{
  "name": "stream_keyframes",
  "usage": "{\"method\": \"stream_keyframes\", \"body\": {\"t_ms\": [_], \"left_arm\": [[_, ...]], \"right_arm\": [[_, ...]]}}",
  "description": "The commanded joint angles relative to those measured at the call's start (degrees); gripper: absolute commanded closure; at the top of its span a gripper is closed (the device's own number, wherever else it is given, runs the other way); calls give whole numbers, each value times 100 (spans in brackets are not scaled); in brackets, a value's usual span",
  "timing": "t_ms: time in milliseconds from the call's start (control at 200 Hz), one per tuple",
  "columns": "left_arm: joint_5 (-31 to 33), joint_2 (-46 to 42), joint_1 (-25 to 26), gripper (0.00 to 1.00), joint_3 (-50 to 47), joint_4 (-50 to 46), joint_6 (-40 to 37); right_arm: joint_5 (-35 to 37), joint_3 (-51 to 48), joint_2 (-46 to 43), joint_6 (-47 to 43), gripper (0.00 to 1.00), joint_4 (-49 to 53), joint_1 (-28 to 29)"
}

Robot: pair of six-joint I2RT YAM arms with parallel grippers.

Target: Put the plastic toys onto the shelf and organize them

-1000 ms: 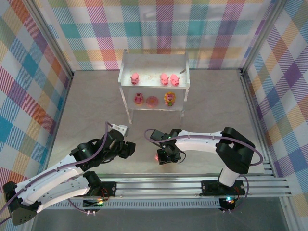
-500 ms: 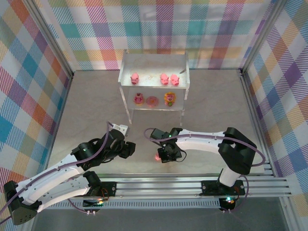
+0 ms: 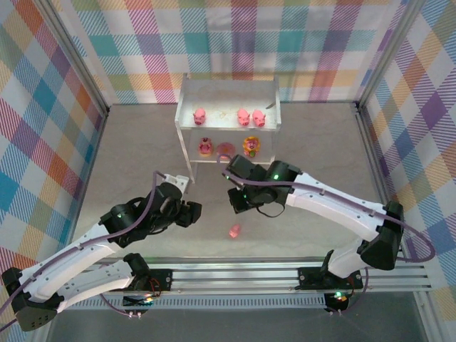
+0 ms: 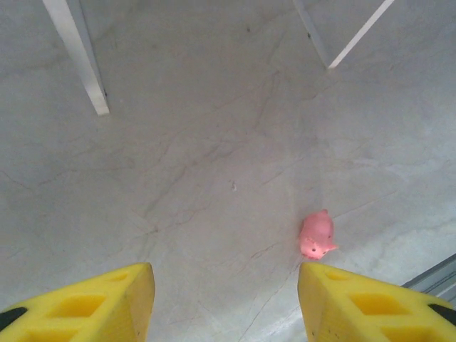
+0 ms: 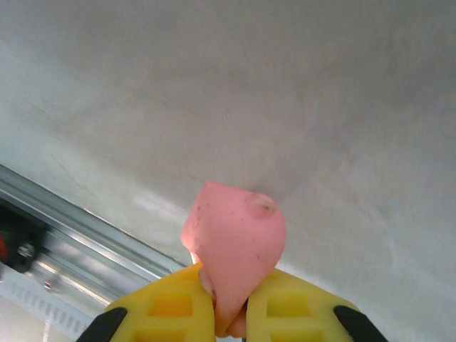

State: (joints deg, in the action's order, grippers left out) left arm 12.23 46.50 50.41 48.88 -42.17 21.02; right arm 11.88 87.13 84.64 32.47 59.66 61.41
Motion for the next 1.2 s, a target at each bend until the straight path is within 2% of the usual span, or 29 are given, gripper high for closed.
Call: {"method": "stream_keyframes", "body": {"t_ms": [0,220,470,960,1195], "left_arm": [[198,43,-84,44,353,-257,-237],[271,74,-129,43,646,-256,-366],[329,94,-171,43,815,-366,-449],[404,69,-257,42,851,-472,-529],[408,83,-312,41,831,-461,-579]], "right_arm": [[586,916,15,-809,100,484,-52],[772,2754,629,-1726,100,453,-423],[496,4056,1317,-2238,100,344,-966],[200,5234,2229,-2317,100,669,-1438],[188,5259,2315,-2203,100,802,-1438]]}}
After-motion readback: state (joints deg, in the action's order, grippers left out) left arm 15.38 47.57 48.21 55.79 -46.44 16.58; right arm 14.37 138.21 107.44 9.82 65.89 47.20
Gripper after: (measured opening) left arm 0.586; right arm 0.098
